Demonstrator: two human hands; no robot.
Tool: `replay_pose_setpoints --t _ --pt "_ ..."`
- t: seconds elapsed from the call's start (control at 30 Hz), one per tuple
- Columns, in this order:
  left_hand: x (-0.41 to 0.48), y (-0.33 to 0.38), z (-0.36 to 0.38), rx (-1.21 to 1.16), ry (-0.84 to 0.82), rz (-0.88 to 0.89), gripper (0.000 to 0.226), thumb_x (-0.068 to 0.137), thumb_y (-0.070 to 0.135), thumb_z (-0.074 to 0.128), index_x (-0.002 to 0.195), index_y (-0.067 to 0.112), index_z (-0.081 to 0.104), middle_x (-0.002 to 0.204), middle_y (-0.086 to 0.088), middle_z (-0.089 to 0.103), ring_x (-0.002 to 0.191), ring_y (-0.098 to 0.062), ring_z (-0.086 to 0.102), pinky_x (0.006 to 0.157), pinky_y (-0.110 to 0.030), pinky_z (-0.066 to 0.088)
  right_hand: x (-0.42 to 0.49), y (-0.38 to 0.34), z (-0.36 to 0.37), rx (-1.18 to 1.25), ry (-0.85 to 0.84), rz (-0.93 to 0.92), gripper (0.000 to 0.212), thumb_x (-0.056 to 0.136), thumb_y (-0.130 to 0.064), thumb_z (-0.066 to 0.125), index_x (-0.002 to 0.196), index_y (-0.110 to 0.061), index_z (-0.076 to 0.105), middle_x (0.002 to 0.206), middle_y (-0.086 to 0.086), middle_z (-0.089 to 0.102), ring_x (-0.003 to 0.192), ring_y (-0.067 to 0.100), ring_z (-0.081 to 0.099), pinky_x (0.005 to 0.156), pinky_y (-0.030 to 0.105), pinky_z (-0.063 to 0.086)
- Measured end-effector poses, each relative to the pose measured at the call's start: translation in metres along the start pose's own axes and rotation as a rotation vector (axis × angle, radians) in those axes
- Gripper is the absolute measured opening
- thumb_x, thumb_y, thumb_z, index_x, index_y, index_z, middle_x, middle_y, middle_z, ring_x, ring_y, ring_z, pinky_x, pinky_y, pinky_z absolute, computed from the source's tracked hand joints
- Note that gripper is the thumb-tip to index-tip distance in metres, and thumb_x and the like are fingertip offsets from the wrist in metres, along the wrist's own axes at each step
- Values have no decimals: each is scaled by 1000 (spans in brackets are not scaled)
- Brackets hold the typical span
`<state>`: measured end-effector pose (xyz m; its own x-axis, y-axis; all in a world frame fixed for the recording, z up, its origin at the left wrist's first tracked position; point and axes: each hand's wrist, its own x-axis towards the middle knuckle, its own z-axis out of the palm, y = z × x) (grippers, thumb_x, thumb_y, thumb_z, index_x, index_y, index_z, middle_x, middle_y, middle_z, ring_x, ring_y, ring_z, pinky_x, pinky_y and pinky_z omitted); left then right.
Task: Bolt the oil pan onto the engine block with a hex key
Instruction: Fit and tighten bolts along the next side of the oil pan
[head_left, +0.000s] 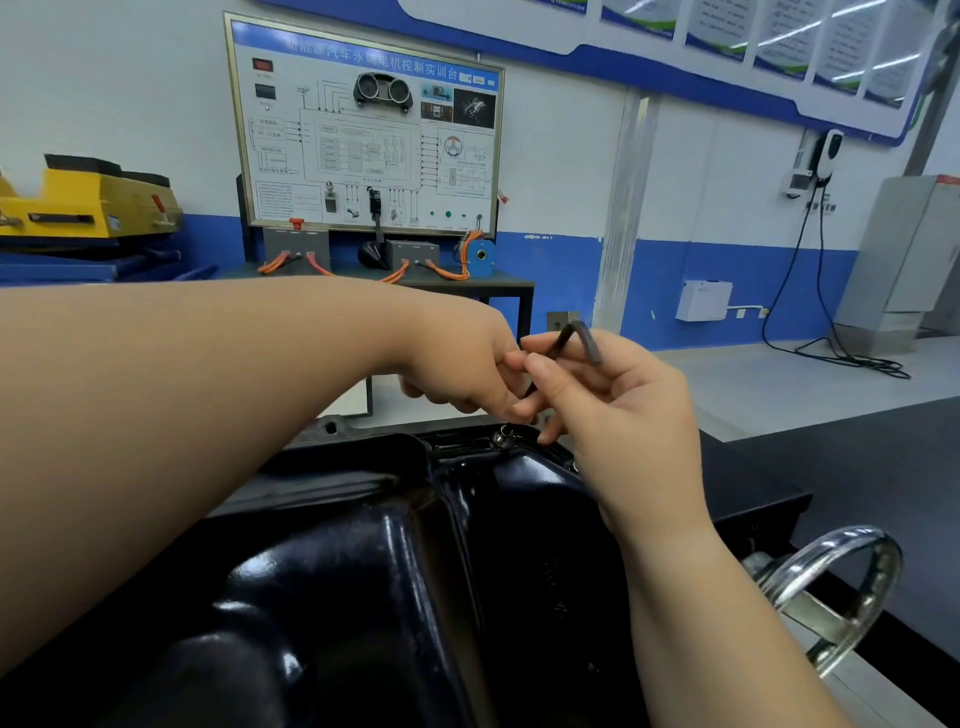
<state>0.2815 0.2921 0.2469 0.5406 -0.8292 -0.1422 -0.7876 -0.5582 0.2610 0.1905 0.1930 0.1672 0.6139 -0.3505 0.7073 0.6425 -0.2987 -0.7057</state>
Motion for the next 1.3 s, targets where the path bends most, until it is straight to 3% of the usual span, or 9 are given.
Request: replay_pose_setpoints --t 0.17,0.33,0.47,0.6,0.83,1.0,1.1,1.2,1.3 --pt "-1 1 1 -18 -12 15 26 88 32 59 67 17 58 42 8 36 38 -12 27 40 -18 25 0 2 0 16 62 32 22 79 -7 72 66 -20 58 64 4 70 47 8 60 44 18 45" --pt "0 1 1 -13 -20 16 32 88 29 60 57 20 54 43 6 36 40 -14 26 39 -18 24 1 2 2 -21 111 66 21 76 -13 75 71 -13 55 51 2 62 41 9 55 46 21 49" --pt "-2 1 -1 -24 -28 11 21 91 24 56 77 10 62 47 4 35 41 -14 25 40 -18 24 0 1 3 52 61 52 6 79 -17 67 83 -16 62 67 2 68 51 11 60 48 21 49" --pt "-2 0 -2 -13 -17 -5 40 89 19 54 50 17 43 44 4 30 41 -15 23 40 -19 23 0 1 3 27 2 12 23 90 -3 53 99 -20 66 87 -1 73 60 9 63 53 20 50" --pt "-1 -2 -2 -23 -47 10 28 91 26 57 66 14 55 46 4 33 41 -14 25 40 -19 24 1 1 1 -26 70 7 22 85 -1 65 83 -23 70 67 -4 71 54 8 63 53 18 50" --pt "3 -4 -2 -14 -49 -2 38 90 27 59 52 25 58 38 11 34 38 -12 26 38 -16 25 4 -1 4 -148 158 9 26 75 -13 77 65 -22 54 56 -9 63 49 7 61 52 20 51" --pt "4 -5 -1 9 -45 1 39 90 27 59 51 29 62 39 10 36 40 -13 27 41 -19 26 6 -5 4 -247 197 48 27 70 -25 79 65 -24 52 59 -5 63 59 15 65 56 22 52" --pt "4 -4 -1 1 -54 27 18 90 26 58 77 28 70 43 7 36 44 -16 28 48 -24 28 6 -6 -1 -249 155 68 14 74 -25 75 70 -26 62 71 -5 68 70 18 67 64 26 54" --pt "4 -4 -2 19 -69 44 38 91 26 57 57 39 67 46 6 36 46 -16 29 56 -30 31 1 -4 -1 -182 70 74 15 85 -14 67 89 -29 69 84 -9 73 75 5 68 69 21 53"
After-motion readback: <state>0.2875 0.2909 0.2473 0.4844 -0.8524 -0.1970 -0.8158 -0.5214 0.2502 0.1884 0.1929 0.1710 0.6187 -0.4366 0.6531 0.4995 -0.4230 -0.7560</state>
